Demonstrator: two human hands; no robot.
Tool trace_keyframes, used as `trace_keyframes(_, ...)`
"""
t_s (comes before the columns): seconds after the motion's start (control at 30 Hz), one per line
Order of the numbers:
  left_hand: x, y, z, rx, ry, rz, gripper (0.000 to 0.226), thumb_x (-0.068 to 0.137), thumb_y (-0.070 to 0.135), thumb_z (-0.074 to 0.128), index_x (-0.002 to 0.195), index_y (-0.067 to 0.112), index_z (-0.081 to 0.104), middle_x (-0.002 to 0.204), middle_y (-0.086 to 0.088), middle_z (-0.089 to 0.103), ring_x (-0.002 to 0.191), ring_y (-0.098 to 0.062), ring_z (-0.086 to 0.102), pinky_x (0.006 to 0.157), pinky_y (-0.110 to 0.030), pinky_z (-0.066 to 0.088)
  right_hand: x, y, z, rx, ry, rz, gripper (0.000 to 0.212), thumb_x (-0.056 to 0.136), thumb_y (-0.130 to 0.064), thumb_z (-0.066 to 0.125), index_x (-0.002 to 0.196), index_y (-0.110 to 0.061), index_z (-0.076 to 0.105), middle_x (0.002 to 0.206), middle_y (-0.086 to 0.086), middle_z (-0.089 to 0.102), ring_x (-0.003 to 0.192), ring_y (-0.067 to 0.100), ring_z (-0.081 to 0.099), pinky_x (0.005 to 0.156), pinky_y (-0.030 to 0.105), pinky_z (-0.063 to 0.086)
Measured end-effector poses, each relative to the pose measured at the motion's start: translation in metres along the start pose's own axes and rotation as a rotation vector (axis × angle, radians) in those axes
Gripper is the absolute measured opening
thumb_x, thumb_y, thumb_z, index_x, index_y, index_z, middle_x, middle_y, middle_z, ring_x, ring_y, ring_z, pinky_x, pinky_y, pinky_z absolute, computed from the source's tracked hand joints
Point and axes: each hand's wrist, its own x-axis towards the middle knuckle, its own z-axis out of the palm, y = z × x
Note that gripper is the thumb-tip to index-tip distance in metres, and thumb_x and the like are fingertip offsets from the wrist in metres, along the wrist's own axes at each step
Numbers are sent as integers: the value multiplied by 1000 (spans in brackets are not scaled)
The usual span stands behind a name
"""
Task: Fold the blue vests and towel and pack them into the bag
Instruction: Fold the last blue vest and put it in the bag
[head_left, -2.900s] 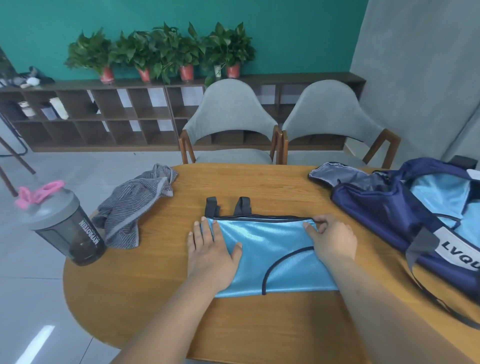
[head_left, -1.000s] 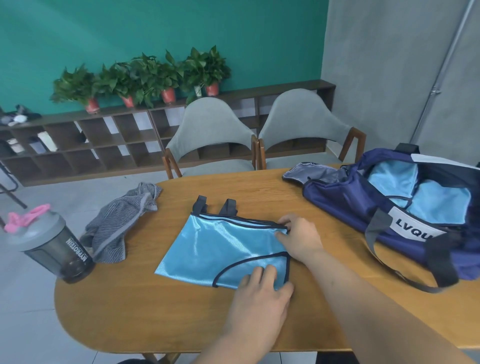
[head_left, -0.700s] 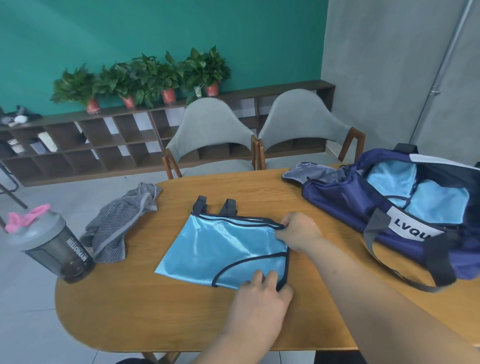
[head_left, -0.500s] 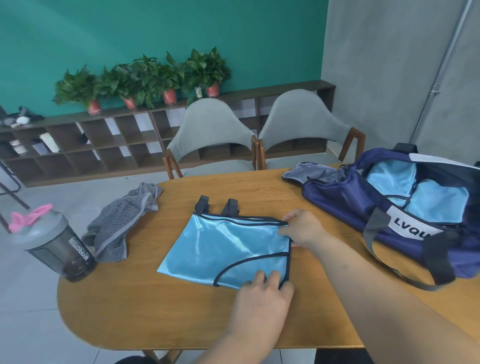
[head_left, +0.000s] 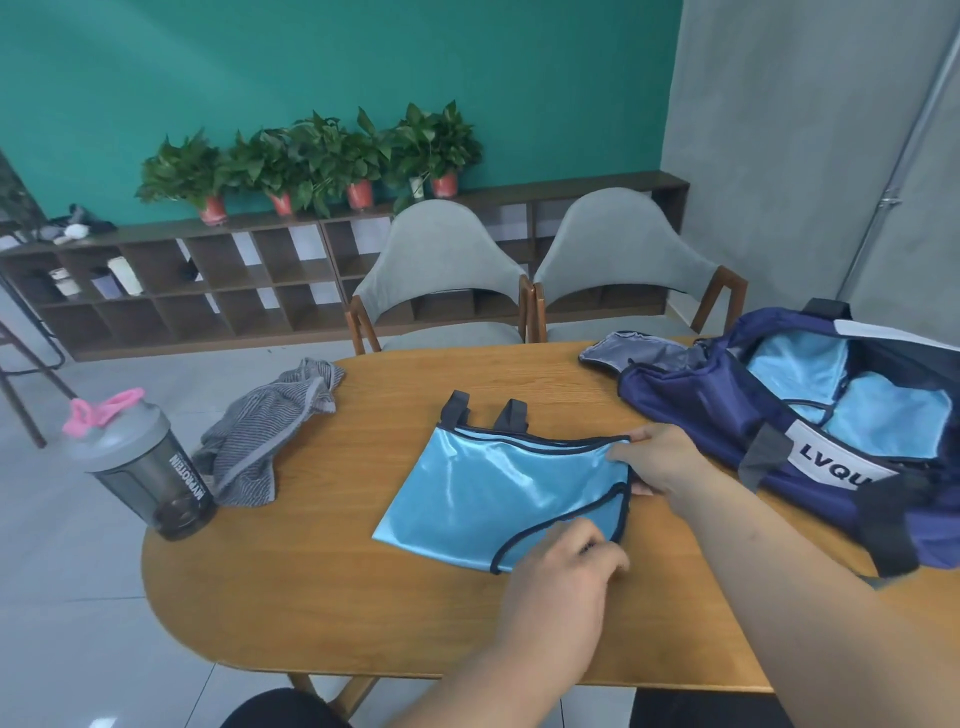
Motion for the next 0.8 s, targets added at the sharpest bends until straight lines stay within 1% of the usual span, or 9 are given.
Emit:
trace_keyframes(0.07,4,5,-9,-151,31,-67,26,99,15,51,110,26,71,106,12,55,97,-11,58,81,-35,53,-9,-9,-4,-14,19,-32,21,87,-4,75,105,-7,65,87,16,71,63,21,65,40,21,46)
trace_keyframes(0.17,10,10,-28,-324,143,-127,23,101,17,53,109,25,72,103,15,57,87,-7,58,79,-32,52,-17,-30,-4,-71,71,-114,17,86,-8,74,100,-9,66,77,11,69,50,15,60,37,21,42)
trace_keyframes(0.27,13,7,-47,-424,271,-169,19,98,17,60,105,26,75,99,15,61,79,-8,60,75,-26,52,-22,-54,8,-175,122,-181,23,83,-17,77,105,-16,69,88,8,74,66,20,72,53,29,56)
trace_keyframes(0.33,11,0,-58,-454,337,-194,17,97,15,63,103,25,76,97,14,63,78,-10,62,75,-26,52,-29,-72,22,-259,147,-237,21,85,-21,77,104,-19,67,89,6,73,70,19,73,61,32,59)
trace_keyframes(0.5,-3,-34,-77,-465,444,-303,20,96,11,64,98,27,76,93,13,65,79,-14,63,74,-22,51,-37,-102,79,-454,146,-366,16,84,-25,76,97,-20,68,90,4,73,79,22,72,68,33,61)
trace_keyframes(0.57,-12,-48,-82,-446,462,-338,23,96,7,66,97,28,76,94,14,66,79,-14,64,72,-20,49,-38,-107,102,-506,126,-372,15,84,-26,76,96,-19,68,91,6,73,85,25,71,72,33,60)
trace_keyframes(0.63,-21,-65,-86,-425,475,-369,24,95,6,66,97,28,76,95,16,66,82,-12,65,72,-22,50,-41,-110,126,-562,102,-370,12,88,-24,74,95,-16,68,88,7,71,85,27,70,70,33,58)
trace_keyframes(0.73,-34,-94,-88,-343,445,-431,20,96,13,67,100,31,75,94,18,64,88,-9,64,72,-25,50,-41,-105,160,-620,100,-359,17,90,-23,72,101,-11,70,83,5,65,77,26,64,64,31,54)
trace_keyframes(0.8,-42,-114,-85,-231,407,-465,17,96,20,66,101,34,74,91,21,62,91,-5,60,76,-25,48,-38,-97,179,-640,93,-339,18,91,-23,71,103,-10,68,86,6,66,78,27,66,68,33,58)
